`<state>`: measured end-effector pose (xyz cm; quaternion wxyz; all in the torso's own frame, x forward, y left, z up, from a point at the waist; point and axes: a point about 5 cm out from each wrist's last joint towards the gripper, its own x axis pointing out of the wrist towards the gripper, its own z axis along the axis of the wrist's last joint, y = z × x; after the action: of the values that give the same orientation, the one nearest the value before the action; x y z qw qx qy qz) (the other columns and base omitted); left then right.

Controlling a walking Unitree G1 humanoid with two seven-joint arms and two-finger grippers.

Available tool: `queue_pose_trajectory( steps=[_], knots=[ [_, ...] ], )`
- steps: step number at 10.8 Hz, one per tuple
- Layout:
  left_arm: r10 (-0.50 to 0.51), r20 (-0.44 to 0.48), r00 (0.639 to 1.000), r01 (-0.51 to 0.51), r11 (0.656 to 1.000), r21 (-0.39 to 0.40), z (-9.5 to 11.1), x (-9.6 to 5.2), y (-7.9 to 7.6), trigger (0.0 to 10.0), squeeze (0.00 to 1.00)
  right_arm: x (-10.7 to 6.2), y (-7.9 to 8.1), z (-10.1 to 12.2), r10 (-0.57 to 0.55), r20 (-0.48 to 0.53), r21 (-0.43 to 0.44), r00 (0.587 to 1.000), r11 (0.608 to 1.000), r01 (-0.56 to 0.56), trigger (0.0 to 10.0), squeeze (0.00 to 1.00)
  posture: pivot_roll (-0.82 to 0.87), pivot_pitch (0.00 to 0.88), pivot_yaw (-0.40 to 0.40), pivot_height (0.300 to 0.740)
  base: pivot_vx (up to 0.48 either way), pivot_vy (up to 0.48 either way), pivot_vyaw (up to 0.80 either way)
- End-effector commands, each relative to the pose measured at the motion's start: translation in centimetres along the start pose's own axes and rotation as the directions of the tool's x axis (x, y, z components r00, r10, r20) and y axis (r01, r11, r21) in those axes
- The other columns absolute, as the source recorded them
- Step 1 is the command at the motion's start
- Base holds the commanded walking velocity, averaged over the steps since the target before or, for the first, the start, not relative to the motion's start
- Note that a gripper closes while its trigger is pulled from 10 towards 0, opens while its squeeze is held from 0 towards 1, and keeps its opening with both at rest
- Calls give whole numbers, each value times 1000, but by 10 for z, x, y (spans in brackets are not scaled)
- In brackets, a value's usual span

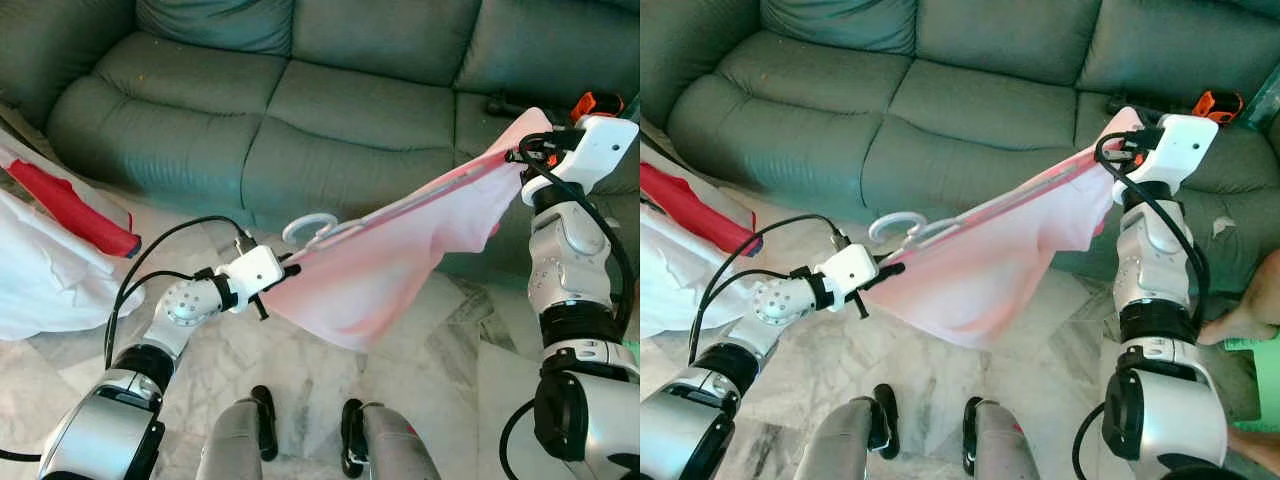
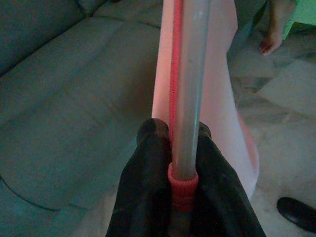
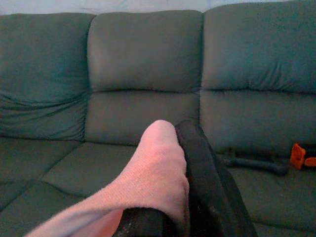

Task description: Hang hanger

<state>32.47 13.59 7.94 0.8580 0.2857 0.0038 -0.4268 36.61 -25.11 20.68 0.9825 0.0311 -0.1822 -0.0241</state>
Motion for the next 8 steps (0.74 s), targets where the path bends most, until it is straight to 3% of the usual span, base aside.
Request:
queue_pose_trajectory(
  steps=[1, 8],
  knots=[
    [-4, -35, 999, 4, 1000, -7, -6, -2, -5, 0, 0, 1, -3, 6, -16, 34, 8, 999, 1000, 16, 0, 0, -58, 244, -40, 740, 0, 0, 0],
    [-4, -35, 999, 4, 1000, -7, -6, -2, -5, 0, 0, 1, -3, 6, -16, 34, 8, 999, 1000, 16, 0, 0, -58, 244, -40, 740, 0, 0, 0]
  ],
)
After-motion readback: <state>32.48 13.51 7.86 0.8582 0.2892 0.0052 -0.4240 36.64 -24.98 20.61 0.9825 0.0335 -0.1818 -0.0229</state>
